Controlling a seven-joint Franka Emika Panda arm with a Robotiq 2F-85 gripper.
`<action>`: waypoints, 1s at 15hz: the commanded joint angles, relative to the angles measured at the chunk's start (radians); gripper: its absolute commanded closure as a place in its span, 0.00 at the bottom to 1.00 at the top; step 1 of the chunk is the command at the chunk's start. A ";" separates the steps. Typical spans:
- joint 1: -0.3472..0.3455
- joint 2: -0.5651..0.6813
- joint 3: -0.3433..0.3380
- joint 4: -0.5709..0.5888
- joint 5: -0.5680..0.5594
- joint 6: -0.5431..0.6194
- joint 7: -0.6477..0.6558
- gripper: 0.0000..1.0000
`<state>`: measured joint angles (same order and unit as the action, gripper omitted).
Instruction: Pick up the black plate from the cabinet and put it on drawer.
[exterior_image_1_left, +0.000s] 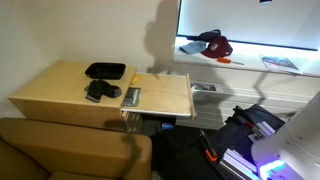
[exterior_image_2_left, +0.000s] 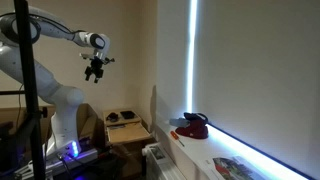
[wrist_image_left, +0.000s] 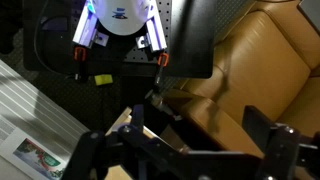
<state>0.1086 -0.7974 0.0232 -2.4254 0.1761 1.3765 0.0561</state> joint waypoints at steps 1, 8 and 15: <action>-0.026 0.001 0.018 0.002 0.009 -0.005 -0.015 0.00; -0.007 0.024 -0.004 0.029 0.035 -0.148 -0.074 0.00; -0.021 0.004 0.015 0.014 -0.012 -0.156 -0.090 0.00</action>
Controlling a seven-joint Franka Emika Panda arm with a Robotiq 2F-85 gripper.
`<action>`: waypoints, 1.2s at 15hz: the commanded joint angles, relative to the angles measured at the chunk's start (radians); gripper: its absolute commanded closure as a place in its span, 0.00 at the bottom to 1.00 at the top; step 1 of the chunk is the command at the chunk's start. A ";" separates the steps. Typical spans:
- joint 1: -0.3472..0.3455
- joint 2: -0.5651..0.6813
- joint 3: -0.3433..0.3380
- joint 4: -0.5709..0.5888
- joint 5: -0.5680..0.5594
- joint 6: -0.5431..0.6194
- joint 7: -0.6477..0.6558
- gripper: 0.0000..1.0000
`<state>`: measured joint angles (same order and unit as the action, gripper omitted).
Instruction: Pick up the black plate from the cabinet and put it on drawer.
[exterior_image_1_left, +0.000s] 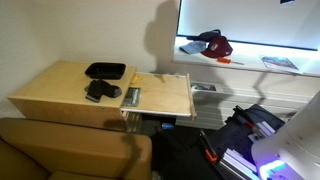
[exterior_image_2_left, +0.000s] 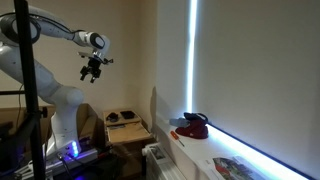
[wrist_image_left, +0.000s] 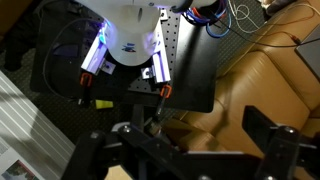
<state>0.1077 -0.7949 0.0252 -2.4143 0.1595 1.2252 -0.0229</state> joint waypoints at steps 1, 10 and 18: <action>-0.020 0.001 0.013 0.003 0.005 -0.004 -0.011 0.00; -0.127 -0.038 0.048 -0.039 0.266 0.105 0.271 0.00; -0.217 0.236 -0.020 0.325 0.221 0.142 0.371 0.00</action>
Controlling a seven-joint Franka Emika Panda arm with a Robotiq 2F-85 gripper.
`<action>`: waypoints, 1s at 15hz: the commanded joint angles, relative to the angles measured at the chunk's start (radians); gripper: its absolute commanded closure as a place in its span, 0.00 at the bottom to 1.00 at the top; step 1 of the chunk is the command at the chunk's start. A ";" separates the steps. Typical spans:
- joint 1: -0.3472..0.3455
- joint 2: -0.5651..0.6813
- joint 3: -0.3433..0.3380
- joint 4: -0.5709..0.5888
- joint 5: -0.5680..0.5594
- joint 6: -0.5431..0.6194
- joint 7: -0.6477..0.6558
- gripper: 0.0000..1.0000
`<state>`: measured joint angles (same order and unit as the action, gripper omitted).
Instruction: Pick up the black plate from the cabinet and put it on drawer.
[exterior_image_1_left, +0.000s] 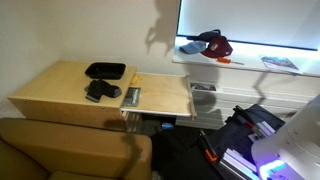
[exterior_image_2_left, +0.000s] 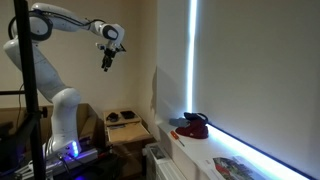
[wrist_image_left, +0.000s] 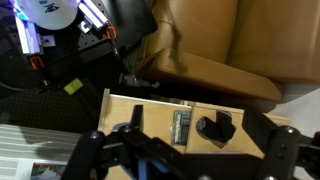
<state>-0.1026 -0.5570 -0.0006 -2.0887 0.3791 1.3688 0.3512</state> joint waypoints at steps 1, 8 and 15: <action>-0.007 0.036 -0.006 0.035 0.002 -0.011 -0.002 0.00; 0.077 0.098 0.178 -0.093 -0.083 0.134 0.040 0.00; 0.108 0.221 0.328 -0.178 -0.352 0.631 0.345 0.00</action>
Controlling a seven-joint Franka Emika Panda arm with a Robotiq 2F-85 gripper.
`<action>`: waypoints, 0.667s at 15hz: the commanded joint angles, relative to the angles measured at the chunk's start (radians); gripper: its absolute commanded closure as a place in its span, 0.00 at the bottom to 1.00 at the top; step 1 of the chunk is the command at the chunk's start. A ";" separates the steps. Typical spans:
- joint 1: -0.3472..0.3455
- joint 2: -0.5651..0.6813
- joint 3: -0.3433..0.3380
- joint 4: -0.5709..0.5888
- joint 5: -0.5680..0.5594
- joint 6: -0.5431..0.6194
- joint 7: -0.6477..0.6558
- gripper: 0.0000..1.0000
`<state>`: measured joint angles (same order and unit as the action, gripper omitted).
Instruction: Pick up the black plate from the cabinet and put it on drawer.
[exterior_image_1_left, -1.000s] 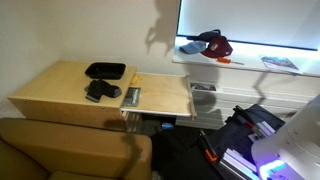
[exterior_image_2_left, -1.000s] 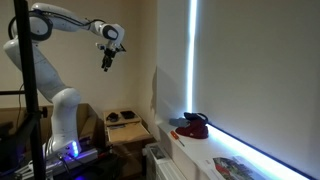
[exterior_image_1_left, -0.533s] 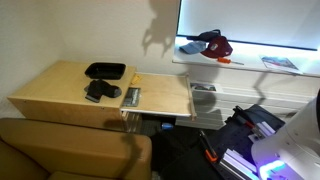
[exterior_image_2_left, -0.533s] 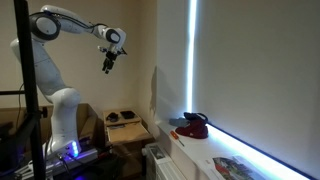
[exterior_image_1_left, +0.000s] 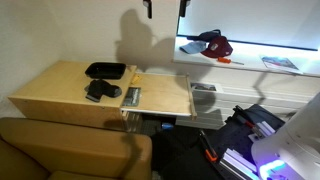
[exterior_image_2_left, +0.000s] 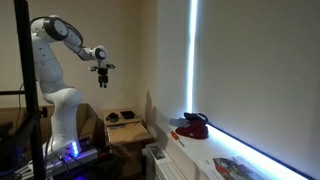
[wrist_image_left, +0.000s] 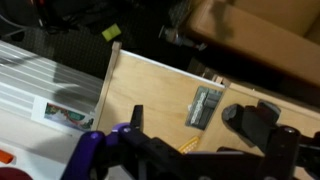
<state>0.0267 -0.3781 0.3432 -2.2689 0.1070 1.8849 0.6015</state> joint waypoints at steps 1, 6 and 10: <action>-0.027 0.059 -0.043 0.031 -0.085 0.112 0.139 0.00; 0.001 0.050 -0.104 0.043 -0.072 0.089 0.132 0.00; -0.007 0.213 -0.095 0.043 -0.122 0.142 0.139 0.00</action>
<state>0.0132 -0.3140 0.2500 -2.2333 0.0264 1.9618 0.7237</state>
